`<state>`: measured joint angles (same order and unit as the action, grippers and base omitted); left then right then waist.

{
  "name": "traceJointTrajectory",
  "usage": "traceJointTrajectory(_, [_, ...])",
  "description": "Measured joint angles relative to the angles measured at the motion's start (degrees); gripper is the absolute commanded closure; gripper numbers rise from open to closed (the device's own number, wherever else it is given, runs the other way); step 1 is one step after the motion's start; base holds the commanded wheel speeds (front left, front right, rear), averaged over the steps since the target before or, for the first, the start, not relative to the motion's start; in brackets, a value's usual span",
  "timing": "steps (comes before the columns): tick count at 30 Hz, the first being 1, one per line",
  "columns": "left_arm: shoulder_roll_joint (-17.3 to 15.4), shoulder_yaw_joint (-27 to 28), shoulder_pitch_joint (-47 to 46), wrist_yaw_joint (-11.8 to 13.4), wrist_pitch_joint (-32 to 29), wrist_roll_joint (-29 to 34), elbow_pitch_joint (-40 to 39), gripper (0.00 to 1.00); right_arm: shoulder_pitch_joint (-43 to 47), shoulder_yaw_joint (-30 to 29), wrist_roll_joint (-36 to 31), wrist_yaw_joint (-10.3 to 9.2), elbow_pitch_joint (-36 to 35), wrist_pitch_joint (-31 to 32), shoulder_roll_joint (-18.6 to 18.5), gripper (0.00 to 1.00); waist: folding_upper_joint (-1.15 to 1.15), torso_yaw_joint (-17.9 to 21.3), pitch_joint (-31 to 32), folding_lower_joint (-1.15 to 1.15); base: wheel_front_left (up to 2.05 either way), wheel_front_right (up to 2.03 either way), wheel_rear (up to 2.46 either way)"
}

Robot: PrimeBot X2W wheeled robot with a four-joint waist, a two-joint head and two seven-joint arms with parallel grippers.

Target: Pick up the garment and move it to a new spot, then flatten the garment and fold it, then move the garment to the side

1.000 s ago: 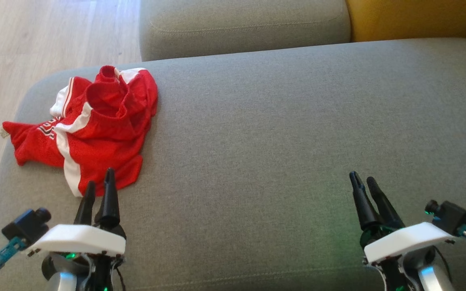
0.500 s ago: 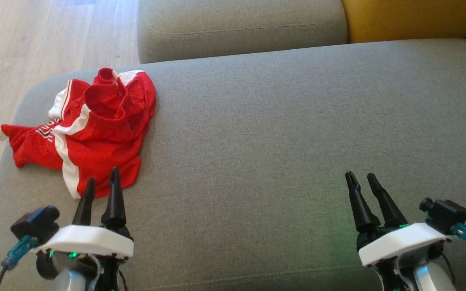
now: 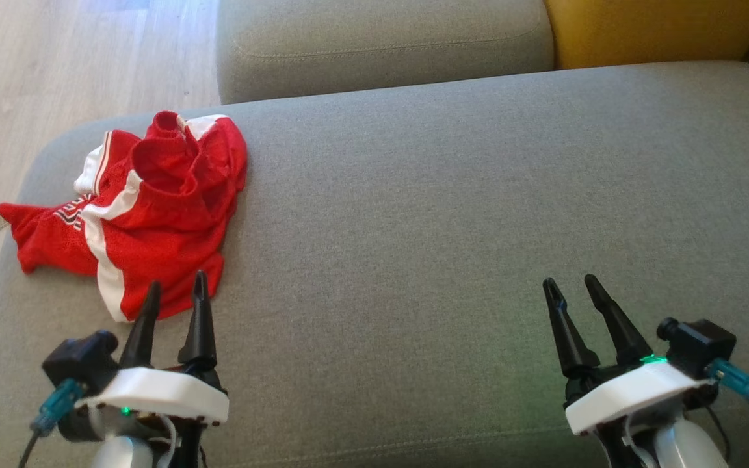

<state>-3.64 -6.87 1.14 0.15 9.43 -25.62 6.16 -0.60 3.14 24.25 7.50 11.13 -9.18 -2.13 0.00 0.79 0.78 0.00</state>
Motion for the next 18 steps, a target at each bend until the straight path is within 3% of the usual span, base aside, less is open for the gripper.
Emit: traceJointTrajectory(18, [0.2, -1.3, 1.0, -0.6, 3.1, 12.2, 1.2, 0.00, 0.0, 0.8, -14.1, 0.00, -1.0, -3.2, -0.1, 0.00, 0.00, 0.2, 0.3, 0.00, 0.00, 0.00, 0.00])
